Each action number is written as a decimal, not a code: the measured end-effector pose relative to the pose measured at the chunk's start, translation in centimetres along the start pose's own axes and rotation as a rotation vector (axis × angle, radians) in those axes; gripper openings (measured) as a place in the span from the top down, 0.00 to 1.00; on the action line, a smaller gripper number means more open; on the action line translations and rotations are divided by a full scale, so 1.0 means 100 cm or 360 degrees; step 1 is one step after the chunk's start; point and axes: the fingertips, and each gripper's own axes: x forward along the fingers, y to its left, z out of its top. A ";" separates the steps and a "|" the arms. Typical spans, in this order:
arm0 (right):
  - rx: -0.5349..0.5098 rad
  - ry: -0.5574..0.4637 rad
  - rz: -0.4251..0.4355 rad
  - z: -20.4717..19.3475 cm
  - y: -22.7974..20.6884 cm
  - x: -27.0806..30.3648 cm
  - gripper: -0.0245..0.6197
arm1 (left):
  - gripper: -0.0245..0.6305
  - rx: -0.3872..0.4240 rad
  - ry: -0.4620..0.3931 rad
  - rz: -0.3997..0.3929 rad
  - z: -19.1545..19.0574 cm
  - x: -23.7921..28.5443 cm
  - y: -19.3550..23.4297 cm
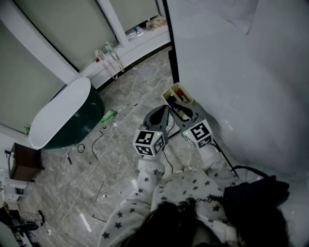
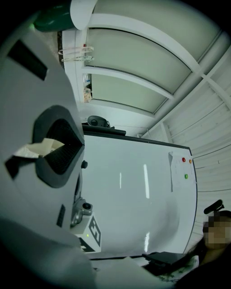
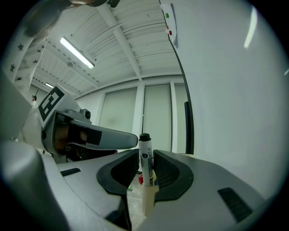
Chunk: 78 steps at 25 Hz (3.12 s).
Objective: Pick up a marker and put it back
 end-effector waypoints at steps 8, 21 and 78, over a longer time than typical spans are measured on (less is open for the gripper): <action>0.0000 -0.0007 0.0049 0.002 0.001 0.002 0.83 | 0.96 -0.0003 0.0006 0.0015 -0.002 0.000 0.004; -0.0022 -0.0051 0.0109 0.015 -0.007 0.009 0.78 | 0.96 0.0033 -0.0023 0.0027 0.012 0.006 0.012; 0.0229 -0.0159 0.0243 0.138 -0.001 -0.011 0.95 | 0.96 0.0063 -0.0079 -0.0136 0.099 -0.016 -0.031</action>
